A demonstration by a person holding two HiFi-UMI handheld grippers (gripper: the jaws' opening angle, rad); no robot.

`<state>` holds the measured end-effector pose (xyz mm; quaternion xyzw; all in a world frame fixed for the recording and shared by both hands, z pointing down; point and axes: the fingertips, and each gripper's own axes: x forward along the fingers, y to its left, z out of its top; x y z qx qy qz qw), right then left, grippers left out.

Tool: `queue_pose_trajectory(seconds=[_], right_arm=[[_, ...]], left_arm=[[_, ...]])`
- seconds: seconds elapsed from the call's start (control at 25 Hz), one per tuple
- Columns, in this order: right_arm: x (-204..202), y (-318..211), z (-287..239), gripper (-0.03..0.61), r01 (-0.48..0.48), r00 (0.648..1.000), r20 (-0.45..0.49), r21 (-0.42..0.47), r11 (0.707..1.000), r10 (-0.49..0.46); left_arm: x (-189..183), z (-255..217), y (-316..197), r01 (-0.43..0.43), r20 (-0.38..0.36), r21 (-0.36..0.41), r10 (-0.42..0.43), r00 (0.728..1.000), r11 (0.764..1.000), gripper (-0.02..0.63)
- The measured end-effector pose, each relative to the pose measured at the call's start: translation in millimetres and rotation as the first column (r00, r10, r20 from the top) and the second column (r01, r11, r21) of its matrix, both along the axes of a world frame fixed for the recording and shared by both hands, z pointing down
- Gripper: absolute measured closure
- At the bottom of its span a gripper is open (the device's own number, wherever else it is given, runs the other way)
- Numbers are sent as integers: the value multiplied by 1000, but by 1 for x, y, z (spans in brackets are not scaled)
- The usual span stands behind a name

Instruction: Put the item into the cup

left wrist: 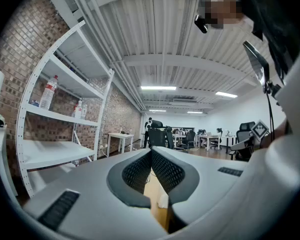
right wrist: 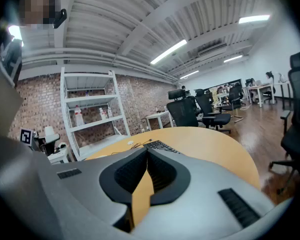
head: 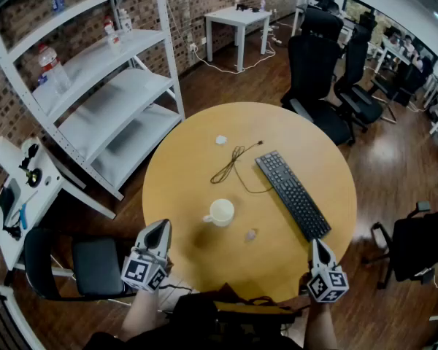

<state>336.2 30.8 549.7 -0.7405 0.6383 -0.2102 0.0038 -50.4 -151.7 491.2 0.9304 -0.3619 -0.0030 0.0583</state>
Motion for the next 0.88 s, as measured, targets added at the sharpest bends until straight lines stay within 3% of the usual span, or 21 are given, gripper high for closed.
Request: queue_pose_trajectory(seconds=[0.08, 0.2, 0.28, 0.56, 0.68, 0.88], right_arm=[[-14, -20, 4, 569, 34, 999, -4, -32, 999, -34], [-37, -50, 16, 437, 101, 995, 1, -83, 991, -101], [-55, -68, 33, 423, 175, 984, -19, -126, 977, -178], [-117, -118, 104, 387, 370, 912, -50, -329, 869, -408], [-127, -125, 127, 387, 394, 894, -47, -389, 833, -445], [-134, -129, 157, 349, 382, 891, -46, -464, 799, -452]], left_arm=[[-3, 3, -3, -10, 8, 3, 10, 1000, 1000, 618], [-7, 6, -2, -18, 17, 7, 18, 1000, 1000, 618], [-15, 9, 2, -4, 23, 0, 4, 1000, 1000, 618], [-65, 27, 14, 108, 53, -49, -106, 993, 993, 618], [-84, 34, 23, 155, 63, -67, -151, 986, 986, 618], [-107, 41, 35, 208, 75, -86, -202, 977, 974, 618]])
